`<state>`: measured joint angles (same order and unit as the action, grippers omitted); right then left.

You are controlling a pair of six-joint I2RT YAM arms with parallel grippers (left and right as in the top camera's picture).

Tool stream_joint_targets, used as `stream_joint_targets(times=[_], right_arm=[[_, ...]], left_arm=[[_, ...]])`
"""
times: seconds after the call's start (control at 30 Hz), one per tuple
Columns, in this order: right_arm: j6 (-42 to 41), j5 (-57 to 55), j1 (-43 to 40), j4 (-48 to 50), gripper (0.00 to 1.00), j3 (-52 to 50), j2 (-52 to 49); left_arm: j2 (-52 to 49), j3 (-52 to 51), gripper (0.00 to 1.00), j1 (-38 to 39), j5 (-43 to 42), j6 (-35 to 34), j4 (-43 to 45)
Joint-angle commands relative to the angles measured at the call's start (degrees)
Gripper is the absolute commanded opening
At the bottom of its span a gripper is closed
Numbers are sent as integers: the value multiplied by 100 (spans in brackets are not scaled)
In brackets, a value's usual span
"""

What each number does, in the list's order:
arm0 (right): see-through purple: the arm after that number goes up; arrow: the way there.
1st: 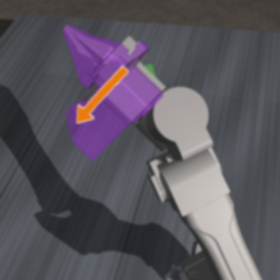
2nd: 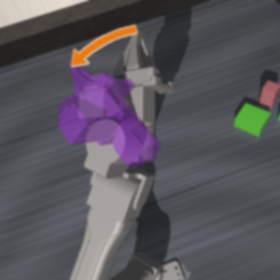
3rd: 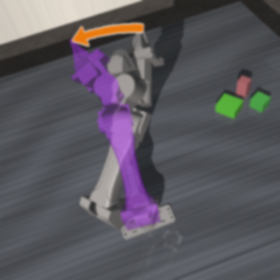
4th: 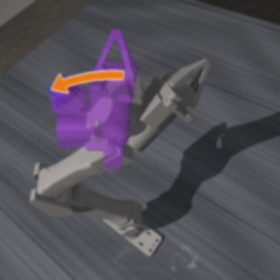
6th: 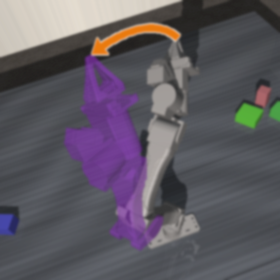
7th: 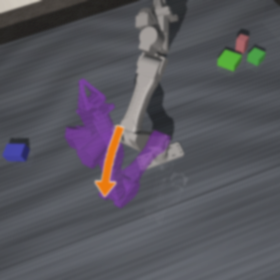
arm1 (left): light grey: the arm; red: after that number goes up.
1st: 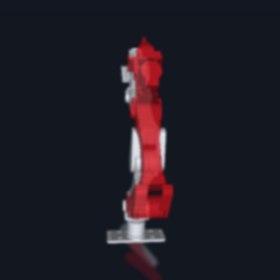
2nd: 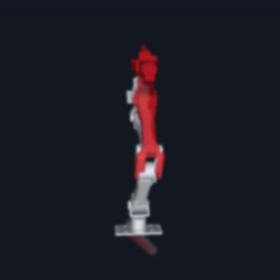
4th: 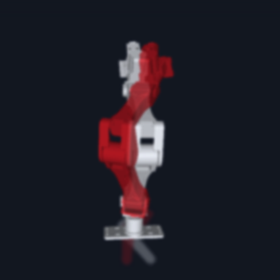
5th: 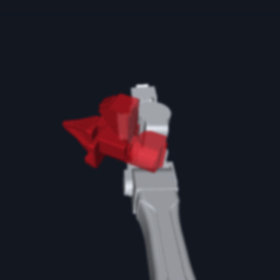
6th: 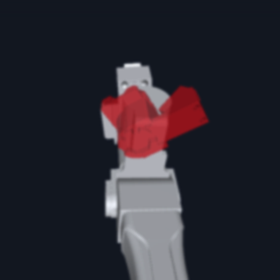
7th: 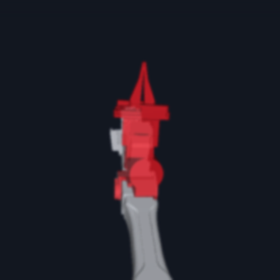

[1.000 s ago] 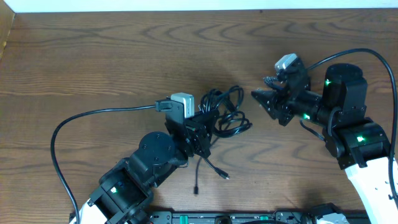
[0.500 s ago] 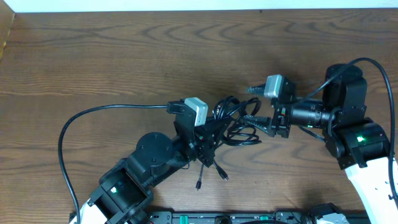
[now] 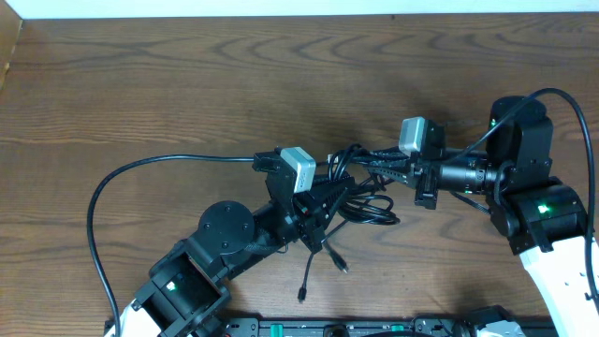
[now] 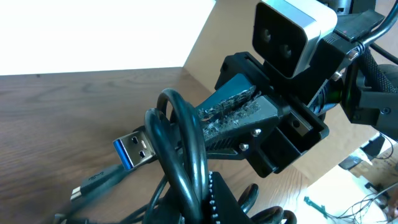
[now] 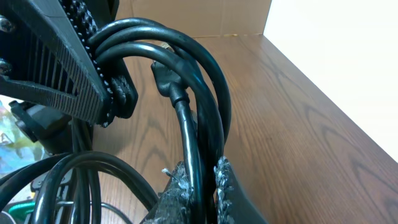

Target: Untangle cables

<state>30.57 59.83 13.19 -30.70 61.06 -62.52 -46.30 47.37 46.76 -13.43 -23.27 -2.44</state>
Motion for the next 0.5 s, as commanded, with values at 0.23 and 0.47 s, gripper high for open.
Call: stream_joint_targets(times=[0.23, 0.47], right_arm=[[-232, -201, -127, -208, 1, 33, 7], [-271, -166, -315, -295, 1, 33, 72]], left_arm=[[87, 120, 7, 2, 1591, -798, -328], [87, 120, 7, 2, 2916, -2098, -1191]])
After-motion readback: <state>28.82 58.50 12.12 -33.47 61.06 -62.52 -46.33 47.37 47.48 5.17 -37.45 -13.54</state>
